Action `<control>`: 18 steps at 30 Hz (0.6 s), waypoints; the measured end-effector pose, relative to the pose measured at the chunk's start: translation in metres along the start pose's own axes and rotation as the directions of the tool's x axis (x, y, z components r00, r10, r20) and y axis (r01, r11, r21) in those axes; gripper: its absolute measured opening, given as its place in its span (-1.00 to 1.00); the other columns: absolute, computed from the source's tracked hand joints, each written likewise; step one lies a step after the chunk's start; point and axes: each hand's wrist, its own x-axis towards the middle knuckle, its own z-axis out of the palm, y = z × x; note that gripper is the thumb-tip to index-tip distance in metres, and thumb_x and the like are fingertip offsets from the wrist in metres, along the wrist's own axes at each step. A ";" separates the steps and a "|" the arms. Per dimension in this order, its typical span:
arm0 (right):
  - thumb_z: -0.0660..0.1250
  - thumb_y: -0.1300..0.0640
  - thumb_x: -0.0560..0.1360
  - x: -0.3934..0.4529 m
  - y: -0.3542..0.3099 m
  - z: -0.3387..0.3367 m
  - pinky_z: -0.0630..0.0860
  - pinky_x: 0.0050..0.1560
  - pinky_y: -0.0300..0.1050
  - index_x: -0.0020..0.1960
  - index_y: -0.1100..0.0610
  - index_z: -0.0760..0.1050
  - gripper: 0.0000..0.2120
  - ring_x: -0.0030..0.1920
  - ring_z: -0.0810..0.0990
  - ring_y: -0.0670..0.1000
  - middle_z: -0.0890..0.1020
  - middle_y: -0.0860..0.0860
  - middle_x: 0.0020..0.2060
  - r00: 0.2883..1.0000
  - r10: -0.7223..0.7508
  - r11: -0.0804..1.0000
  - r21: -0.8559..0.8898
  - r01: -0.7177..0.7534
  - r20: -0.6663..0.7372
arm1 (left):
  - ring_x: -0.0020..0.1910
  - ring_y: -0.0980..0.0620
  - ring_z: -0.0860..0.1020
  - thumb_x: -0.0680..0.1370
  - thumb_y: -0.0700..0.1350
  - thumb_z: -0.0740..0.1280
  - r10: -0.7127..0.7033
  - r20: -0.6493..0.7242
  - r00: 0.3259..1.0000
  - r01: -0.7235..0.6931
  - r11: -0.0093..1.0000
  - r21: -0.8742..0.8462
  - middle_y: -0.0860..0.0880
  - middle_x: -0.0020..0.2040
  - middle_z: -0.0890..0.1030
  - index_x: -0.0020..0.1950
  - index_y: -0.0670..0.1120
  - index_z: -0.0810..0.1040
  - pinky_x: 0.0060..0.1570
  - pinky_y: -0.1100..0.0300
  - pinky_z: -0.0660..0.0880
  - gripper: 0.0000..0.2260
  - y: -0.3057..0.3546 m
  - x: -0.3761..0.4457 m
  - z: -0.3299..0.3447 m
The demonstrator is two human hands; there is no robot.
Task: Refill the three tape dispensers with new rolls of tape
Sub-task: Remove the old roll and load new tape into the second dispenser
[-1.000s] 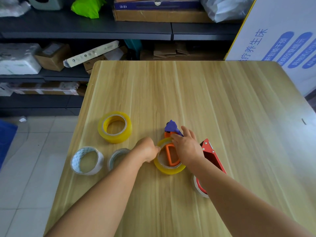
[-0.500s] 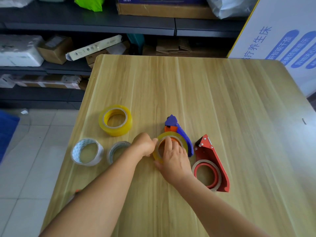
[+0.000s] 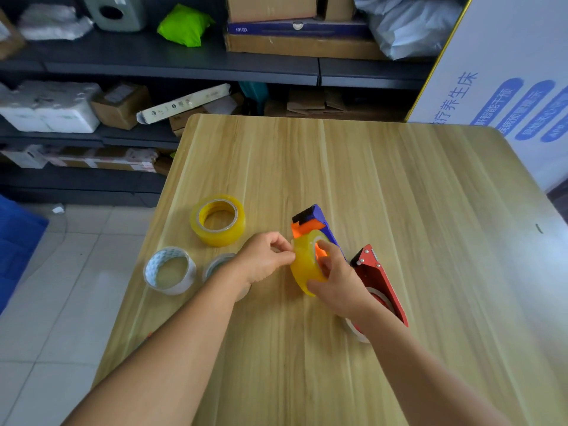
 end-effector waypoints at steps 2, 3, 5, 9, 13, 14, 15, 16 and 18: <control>0.39 0.24 0.41 -0.005 -0.001 -0.003 0.49 0.21 -0.07 0.50 -0.03 0.09 -0.23 0.30 0.46 0.01 0.41 0.06 0.38 0.999 0.011 0.990 0.138 -0.016 0.036 | -0.41 0.24 0.45 0.38 -0.10 0.49 0.043 0.011 0.999 -0.043 0.999 0.009 0.17 -0.41 0.52 -0.22 0.00 0.52 -0.32 0.28 0.40 -0.85 0.005 -0.002 -0.001; 0.39 0.26 0.41 -0.007 -0.002 -0.004 0.49 0.22 -0.05 0.50 -0.02 0.11 -0.23 0.30 0.46 0.01 0.42 0.07 0.37 0.999 0.012 0.980 0.198 -0.021 0.045 | -0.44 0.25 0.42 0.38 -0.10 0.50 0.066 0.017 0.998 -0.067 0.998 0.008 0.19 -0.44 0.50 -0.22 0.01 0.50 -0.34 0.32 0.37 -0.82 0.008 -0.003 -0.001; 0.39 0.30 0.41 -0.011 -0.003 -0.007 0.51 0.20 -0.04 0.49 0.00 0.14 -0.24 0.28 0.48 0.02 0.45 0.07 0.35 0.998 0.006 0.962 0.271 -0.022 0.059 | -0.36 0.19 0.44 0.35 -0.11 0.52 0.115 0.012 0.993 -0.116 0.993 0.024 0.15 -0.30 0.51 -0.17 0.03 0.45 -0.26 0.27 0.44 -0.75 0.014 -0.004 -0.002; 0.38 0.32 0.40 -0.015 -0.004 -0.015 0.52 0.19 0.05 0.46 -0.06 0.17 -0.25 0.23 0.51 0.04 0.48 0.02 0.30 0.993 -0.013 0.952 0.304 -0.024 0.120 | -0.14 0.10 0.49 0.31 -0.09 0.55 0.147 0.053 0.988 -0.152 0.982 0.112 0.06 -0.04 0.48 -0.09 0.15 0.45 -0.02 0.14 0.49 -0.66 0.024 -0.006 -0.009; 0.38 0.34 0.39 -0.016 -0.002 -0.023 0.54 0.15 0.11 0.44 -0.07 0.18 -0.26 0.17 0.56 0.06 0.53 0.01 0.24 0.984 -0.034 0.942 0.335 -0.027 0.176 | 0.04 0.10 0.52 0.32 -0.07 0.52 0.253 0.082 0.964 -0.265 0.941 0.211 0.06 0.03 0.57 -0.25 0.14 0.59 0.08 0.17 0.43 -0.85 0.036 -0.008 -0.012; 0.38 0.35 0.39 -0.016 -0.001 -0.025 0.55 0.14 0.10 0.44 -0.07 0.19 -0.26 0.15 0.57 0.07 0.54 0.02 0.22 0.982 -0.041 0.936 0.350 -0.026 0.182 | 0.05 0.09 0.54 0.34 -0.07 0.51 0.264 0.086 0.961 -0.277 0.937 0.213 0.06 0.00 0.59 -0.28 0.10 0.60 0.09 0.13 0.45 -0.88 0.039 -0.008 -0.013; 0.37 0.36 0.38 -0.016 0.000 -0.026 0.56 0.12 0.08 0.43 -0.06 0.19 -0.26 0.14 0.58 0.07 0.55 0.02 0.21 0.982 -0.046 0.931 0.364 -0.024 0.183 | 0.02 0.09 0.56 0.35 -0.08 0.50 0.269 0.093 0.959 -0.283 0.937 0.206 0.06 -0.03 0.62 -0.29 0.08 0.60 0.08 0.11 0.47 -0.89 0.041 -0.008 -0.013; 0.38 0.34 0.37 -0.017 -0.001 -0.027 0.57 0.07 0.05 0.43 -0.04 0.20 -0.27 0.12 0.58 0.08 0.56 0.03 0.19 0.983 -0.048 0.928 0.373 -0.023 0.180 | -0.04 0.11 0.58 0.37 -0.08 0.49 0.269 0.097 0.958 -0.284 0.937 0.203 0.07 -0.08 0.64 -0.29 0.06 0.60 0.05 0.11 0.50 -0.90 0.043 -0.008 -0.012; 0.45 0.24 0.34 -0.016 -0.005 -0.028 0.60 -0.06 -0.05 0.40 -0.02 0.24 -0.30 0.02 0.62 0.04 0.58 0.04 0.11 0.988 -0.036 0.926 0.376 -0.024 0.152 | -0.19 0.16 0.56 0.40 -0.08 0.47 0.266 0.102 0.959 -0.282 0.933 0.224 0.10 -0.21 0.64 -0.28 0.06 0.60 -0.03 0.15 0.51 -0.91 0.047 -0.009 -0.011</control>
